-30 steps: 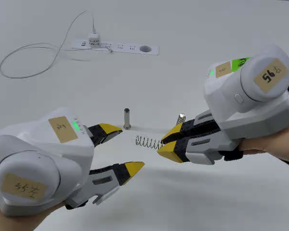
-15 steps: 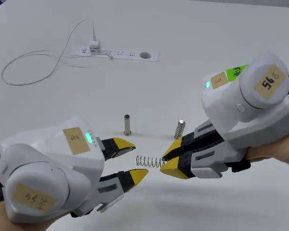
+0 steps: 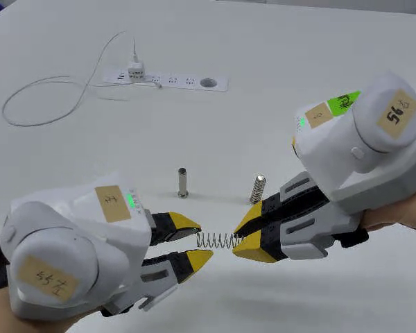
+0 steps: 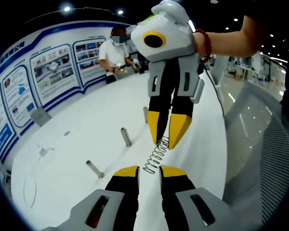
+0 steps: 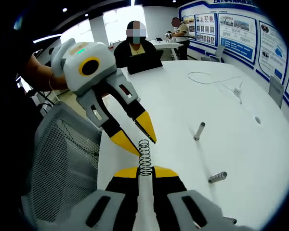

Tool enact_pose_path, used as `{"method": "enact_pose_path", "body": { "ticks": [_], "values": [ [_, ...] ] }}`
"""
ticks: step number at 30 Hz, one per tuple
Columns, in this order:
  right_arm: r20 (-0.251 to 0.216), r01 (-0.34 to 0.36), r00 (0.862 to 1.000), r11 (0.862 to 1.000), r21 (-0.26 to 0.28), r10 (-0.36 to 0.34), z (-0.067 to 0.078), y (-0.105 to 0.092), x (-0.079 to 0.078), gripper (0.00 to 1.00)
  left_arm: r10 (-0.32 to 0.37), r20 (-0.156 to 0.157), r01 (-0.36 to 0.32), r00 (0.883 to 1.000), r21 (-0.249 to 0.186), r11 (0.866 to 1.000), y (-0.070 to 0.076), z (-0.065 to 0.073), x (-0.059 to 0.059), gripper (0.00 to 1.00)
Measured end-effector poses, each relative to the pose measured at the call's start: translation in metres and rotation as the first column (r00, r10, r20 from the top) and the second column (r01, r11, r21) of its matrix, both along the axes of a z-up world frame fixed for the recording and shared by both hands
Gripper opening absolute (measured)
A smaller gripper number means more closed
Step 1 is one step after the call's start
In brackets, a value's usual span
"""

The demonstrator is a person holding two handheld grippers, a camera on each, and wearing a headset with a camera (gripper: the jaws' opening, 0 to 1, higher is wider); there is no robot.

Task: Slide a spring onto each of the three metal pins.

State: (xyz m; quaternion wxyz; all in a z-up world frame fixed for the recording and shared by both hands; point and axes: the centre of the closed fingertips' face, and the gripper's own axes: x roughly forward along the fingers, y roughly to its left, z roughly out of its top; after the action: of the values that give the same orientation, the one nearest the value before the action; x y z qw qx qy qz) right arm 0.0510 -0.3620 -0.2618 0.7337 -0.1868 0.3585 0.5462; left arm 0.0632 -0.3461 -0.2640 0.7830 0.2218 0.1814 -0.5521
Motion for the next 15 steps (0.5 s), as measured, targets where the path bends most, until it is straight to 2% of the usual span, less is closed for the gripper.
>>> {"method": "enact_pose_path", "body": {
  "ticks": [11,15],
  "values": [
    [-0.014,-0.006,1.000,1.000,0.010,0.007,0.0010,0.0000,-0.0015,0.11,-0.020,0.007,0.020,1.000,0.000,1.000,-0.0027,-0.0001,-0.0027,0.12],
    [-0.016,0.005,1.000,1.000,0.027,-0.004,0.0036,-0.0012,0.0002,0.11,-0.011,-0.002,0.011,1.000,-0.019,1.000,-0.0030,0.0017,-0.0013,0.12]
  ]
}}
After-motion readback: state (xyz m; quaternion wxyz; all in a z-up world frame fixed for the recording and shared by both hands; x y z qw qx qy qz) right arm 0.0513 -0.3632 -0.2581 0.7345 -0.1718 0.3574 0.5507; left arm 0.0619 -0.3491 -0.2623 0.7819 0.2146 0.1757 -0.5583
